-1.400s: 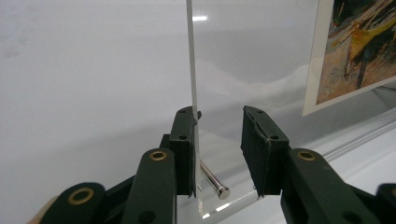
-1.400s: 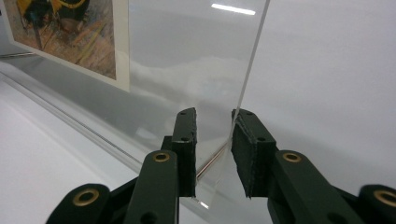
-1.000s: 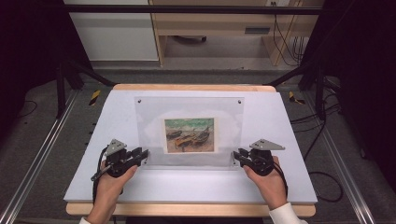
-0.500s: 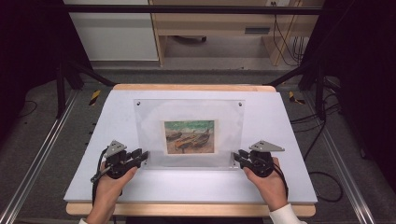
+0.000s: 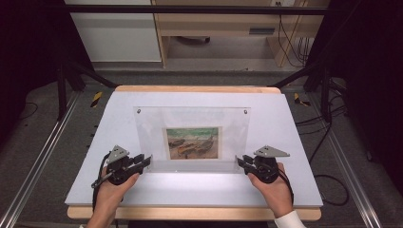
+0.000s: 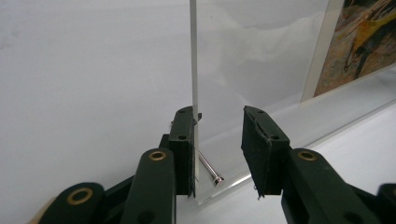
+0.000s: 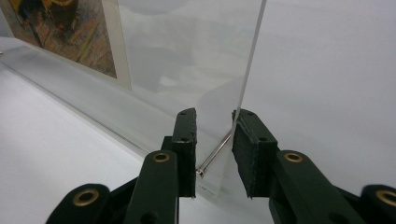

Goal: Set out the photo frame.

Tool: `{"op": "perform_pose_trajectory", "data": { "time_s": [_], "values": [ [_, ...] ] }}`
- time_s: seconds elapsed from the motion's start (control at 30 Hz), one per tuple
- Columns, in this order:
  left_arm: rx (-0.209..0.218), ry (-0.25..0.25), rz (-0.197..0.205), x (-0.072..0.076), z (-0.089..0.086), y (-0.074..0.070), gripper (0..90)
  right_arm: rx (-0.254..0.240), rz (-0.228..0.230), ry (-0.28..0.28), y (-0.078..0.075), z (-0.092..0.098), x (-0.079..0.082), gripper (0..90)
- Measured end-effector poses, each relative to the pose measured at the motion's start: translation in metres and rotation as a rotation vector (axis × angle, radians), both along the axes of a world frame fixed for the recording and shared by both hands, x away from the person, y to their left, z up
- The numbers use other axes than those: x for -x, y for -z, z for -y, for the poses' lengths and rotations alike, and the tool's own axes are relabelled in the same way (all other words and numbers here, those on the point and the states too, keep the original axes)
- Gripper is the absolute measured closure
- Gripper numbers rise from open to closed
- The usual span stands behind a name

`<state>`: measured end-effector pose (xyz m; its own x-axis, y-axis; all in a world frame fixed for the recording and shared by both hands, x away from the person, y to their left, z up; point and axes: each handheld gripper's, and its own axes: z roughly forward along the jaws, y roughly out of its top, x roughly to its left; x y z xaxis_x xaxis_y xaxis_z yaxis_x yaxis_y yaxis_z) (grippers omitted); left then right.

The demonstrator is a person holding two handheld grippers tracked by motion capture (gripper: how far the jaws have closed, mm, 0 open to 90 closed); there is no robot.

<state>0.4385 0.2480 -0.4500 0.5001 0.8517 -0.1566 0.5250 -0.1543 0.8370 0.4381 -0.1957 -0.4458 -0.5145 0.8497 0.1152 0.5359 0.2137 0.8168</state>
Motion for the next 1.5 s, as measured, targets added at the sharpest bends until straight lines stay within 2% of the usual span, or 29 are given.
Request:
{"op": "perform_pose_trajectory", "data": {
  "time_s": [1.5],
  "values": [
    [-0.028, 0.020, -0.003, 0.0060, 0.0009, 0.0027, 63.1, 0.017, -0.010, -0.017, 0.0029, -0.0007, 0.0056, 69.9]
  ]
}}
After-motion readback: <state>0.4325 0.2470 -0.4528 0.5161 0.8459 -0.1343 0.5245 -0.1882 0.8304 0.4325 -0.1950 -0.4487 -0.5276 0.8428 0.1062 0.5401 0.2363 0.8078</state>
